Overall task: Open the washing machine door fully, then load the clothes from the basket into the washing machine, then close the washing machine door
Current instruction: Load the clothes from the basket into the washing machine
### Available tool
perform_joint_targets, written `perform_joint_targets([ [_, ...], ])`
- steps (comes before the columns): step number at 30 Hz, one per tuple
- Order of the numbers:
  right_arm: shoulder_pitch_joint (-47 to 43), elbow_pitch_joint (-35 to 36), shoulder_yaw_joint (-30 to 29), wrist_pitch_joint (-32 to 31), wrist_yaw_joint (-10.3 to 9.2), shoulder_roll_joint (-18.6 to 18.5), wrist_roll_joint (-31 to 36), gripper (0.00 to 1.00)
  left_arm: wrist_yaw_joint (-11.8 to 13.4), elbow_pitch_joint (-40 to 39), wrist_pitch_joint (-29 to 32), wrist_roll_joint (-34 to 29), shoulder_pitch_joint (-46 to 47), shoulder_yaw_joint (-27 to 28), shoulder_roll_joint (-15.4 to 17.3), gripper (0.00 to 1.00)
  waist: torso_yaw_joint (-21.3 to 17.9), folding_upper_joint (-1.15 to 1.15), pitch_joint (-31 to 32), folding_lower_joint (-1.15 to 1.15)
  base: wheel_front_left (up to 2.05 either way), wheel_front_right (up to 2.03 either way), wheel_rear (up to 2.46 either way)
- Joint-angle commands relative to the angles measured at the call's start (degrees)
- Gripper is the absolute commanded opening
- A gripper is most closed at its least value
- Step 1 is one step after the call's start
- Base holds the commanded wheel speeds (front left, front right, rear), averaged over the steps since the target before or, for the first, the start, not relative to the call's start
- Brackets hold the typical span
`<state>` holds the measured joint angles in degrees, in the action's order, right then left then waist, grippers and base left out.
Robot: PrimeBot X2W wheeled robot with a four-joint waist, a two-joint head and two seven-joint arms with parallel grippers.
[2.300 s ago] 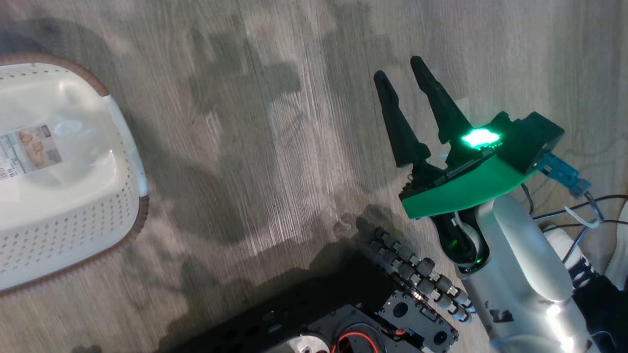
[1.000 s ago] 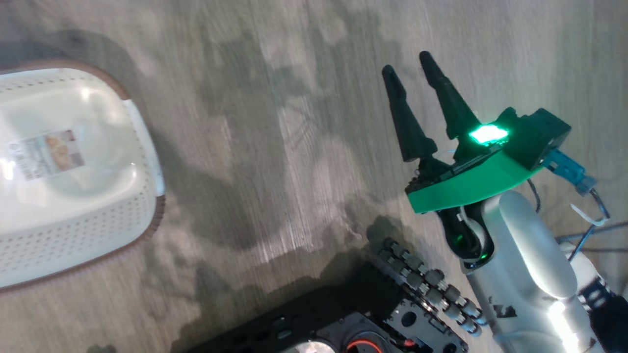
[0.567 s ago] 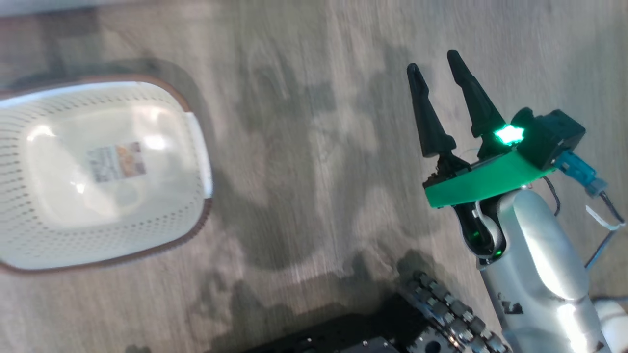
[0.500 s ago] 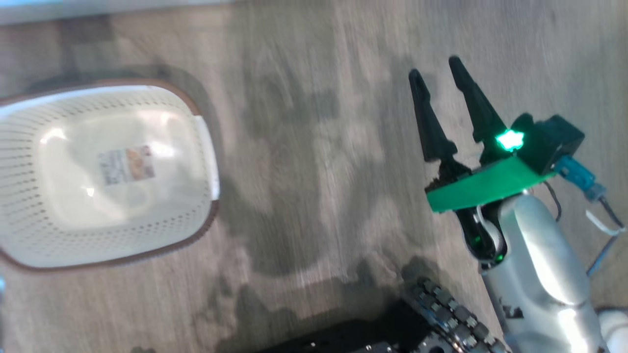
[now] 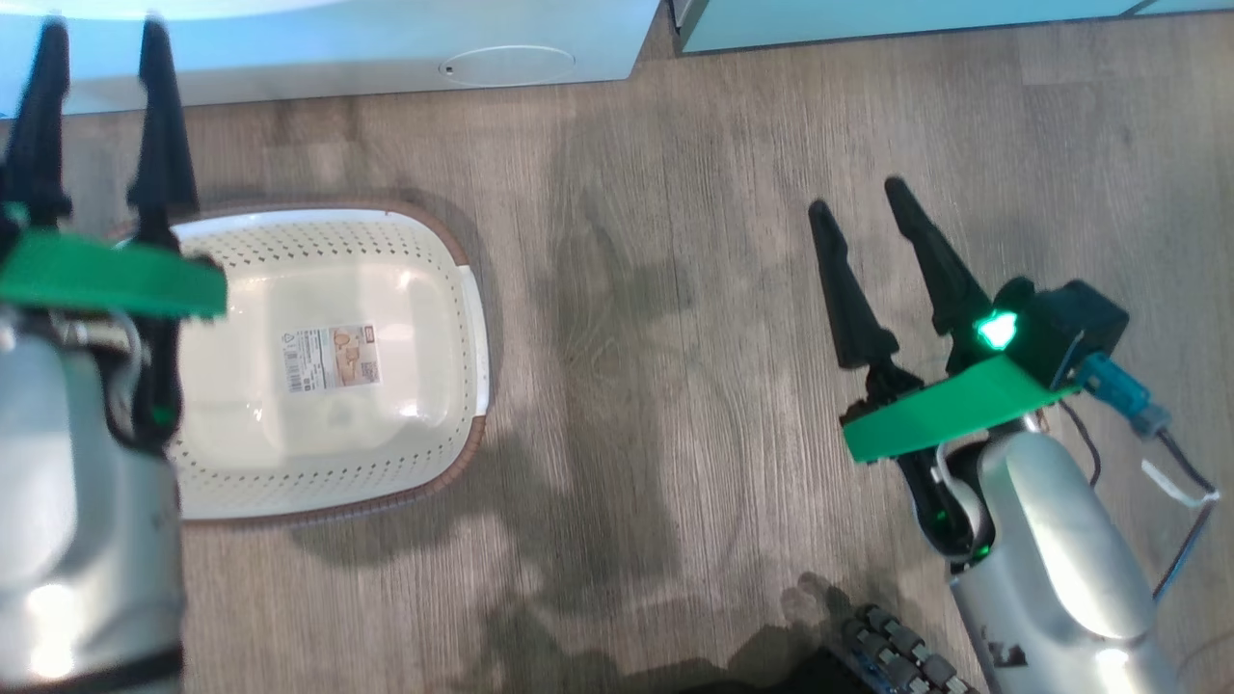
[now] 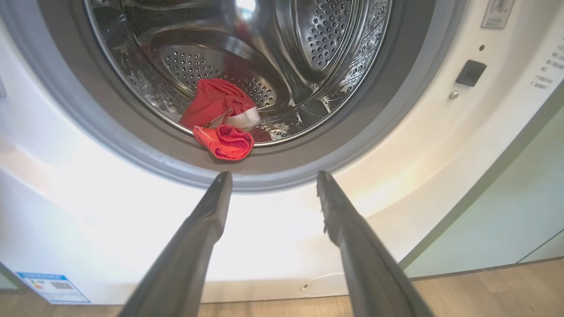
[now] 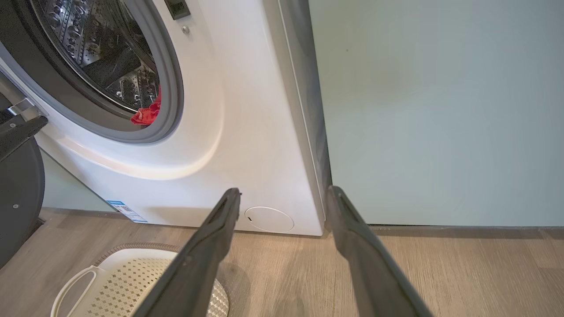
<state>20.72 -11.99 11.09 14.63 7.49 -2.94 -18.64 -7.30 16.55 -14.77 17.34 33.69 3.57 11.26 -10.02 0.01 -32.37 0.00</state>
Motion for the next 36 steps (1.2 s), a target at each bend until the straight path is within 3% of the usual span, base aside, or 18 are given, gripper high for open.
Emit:
perform_joint_targets([
  [1,-2.11,1.64,0.88,0.37,0.0,0.06,0.4,1.0,0.33,-4.18,-0.22,-0.91,-1.78,2.97,0.25,1.0,0.11,-0.01,0.12,0.0,0.0,0.0,0.0],
  [8,-2.45,1.87,0.06,0.37,0.0,0.06,0.47,1.0,0.04,-12.98,-0.22,-4.66,-10.22,8.02,-5.78,1.0,0.82,-0.01,-0.34,0.0,0.0,0.0,0.0],
  [14,-1.98,1.68,0.21,0.37,0.0,0.06,0.28,1.0,-0.11,-13.69,-0.23,-6.85,-11.35,7.89,-7.31,1.0,1.23,-0.01,-0.71,0.0,0.0,0.0,0.0],
  [30,-1.49,1.78,0.44,0.37,0.0,0.06,-0.35,1.0,-0.18,-13.0,-0.23,-8.15,-10.78,8.01,-7.49,1.0,0.59,-0.01,-1.57,0.0,0.0,0.0,0.0],
  [36,-0.76,2.34,1.25,0.37,0.0,0.06,-0.92,1.0,-0.13,-6.08,-0.23,-12.54,-8.01,8.05,-4.45,1.0,-0.04,-0.01,-4.03,0.0,0.0,0.0,0.0],
])
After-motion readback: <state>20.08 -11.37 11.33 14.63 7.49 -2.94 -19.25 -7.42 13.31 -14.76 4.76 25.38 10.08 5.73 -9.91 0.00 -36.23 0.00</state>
